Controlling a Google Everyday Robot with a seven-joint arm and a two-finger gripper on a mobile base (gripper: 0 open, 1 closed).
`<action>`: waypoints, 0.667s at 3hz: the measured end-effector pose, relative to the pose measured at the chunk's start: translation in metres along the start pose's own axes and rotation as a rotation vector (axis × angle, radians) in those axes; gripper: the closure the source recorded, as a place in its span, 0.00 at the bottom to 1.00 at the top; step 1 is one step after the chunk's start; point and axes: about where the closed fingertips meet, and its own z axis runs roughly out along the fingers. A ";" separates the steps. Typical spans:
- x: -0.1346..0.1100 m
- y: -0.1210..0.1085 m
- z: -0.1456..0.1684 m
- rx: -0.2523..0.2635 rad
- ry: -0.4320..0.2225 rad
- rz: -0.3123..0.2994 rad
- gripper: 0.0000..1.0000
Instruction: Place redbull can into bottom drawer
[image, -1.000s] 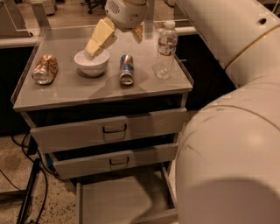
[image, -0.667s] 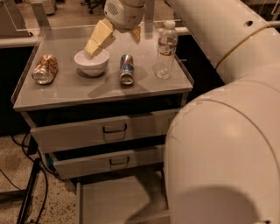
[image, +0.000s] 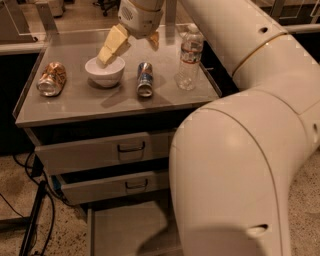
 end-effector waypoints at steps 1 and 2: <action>-0.003 -0.009 0.008 -0.003 0.010 0.012 0.00; -0.004 -0.018 0.018 -0.005 0.024 0.025 0.00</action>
Offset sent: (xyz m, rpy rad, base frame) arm 0.0174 -0.0204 -0.0237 -0.0622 0.0955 -0.0208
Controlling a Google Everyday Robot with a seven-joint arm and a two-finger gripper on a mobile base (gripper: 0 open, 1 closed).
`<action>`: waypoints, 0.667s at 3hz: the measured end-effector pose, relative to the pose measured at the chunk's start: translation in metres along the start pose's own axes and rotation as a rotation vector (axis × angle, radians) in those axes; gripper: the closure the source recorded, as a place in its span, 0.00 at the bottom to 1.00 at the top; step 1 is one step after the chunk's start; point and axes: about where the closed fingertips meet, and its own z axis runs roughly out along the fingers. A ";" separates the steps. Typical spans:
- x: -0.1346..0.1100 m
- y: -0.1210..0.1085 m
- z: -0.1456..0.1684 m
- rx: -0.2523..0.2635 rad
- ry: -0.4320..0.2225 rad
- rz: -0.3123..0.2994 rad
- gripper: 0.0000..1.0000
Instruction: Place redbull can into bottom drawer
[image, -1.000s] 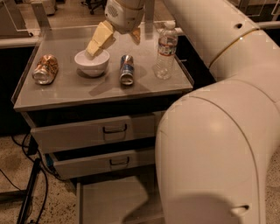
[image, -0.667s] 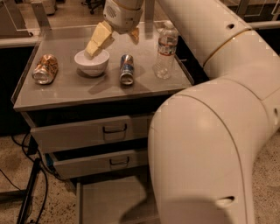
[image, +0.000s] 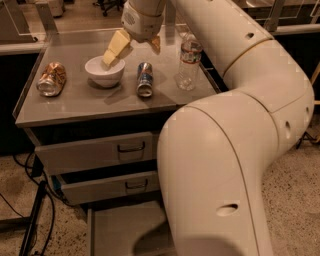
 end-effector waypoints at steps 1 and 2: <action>-0.002 -0.005 0.009 -0.003 0.009 0.005 0.00; -0.005 -0.011 0.019 -0.014 0.016 0.009 0.00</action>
Offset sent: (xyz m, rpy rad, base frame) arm 0.0097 -0.0125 -0.0206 -0.0423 0.0964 0.0111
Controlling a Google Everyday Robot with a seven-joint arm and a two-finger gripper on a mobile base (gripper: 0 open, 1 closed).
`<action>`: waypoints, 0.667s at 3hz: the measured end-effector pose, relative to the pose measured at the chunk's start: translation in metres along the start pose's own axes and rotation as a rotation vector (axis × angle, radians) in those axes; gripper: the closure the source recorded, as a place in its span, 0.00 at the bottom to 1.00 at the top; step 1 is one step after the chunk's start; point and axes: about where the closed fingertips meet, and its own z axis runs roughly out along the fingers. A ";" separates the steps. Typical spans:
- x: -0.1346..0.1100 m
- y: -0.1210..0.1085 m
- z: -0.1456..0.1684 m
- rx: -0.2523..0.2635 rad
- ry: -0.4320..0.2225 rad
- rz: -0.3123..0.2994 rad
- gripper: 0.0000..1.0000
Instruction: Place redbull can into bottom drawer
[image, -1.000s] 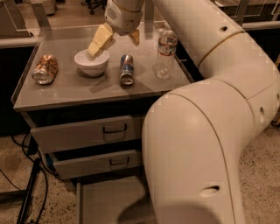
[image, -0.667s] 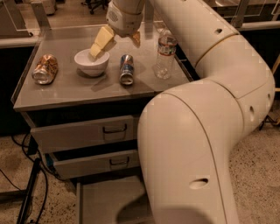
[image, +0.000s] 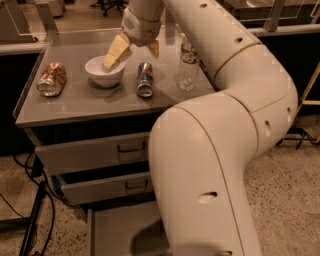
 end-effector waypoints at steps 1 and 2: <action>-0.001 -0.009 0.010 -0.009 0.006 0.010 0.00; 0.002 -0.019 0.020 -0.017 0.014 0.023 0.00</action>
Offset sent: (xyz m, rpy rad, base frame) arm 0.0097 -0.0326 -0.0279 -0.0420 0.1100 -0.0104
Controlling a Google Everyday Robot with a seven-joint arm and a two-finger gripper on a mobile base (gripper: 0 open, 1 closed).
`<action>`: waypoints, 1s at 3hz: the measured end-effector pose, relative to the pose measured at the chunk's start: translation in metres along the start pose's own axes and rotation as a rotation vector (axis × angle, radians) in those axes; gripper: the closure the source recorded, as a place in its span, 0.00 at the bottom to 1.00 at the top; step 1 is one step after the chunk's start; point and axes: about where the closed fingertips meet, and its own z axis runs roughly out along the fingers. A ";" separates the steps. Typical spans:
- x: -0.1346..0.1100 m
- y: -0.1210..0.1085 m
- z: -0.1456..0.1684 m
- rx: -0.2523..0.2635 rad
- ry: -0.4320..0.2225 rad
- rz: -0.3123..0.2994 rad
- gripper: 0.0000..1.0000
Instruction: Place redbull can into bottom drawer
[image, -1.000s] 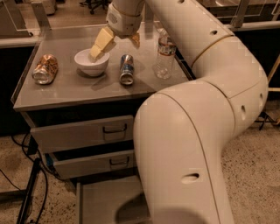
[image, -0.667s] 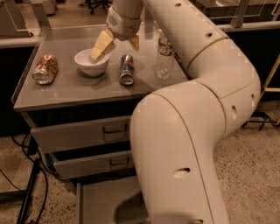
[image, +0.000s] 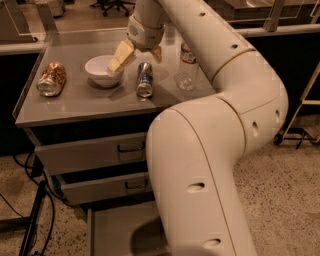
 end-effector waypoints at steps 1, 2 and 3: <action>0.003 -0.008 0.010 -0.011 0.008 0.012 0.00; 0.003 -0.013 0.017 -0.017 0.015 0.020 0.00; 0.003 -0.015 0.021 -0.019 0.019 0.023 0.00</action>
Offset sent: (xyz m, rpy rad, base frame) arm -0.0023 -0.0241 -0.0196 -0.0414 0.1040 0.0007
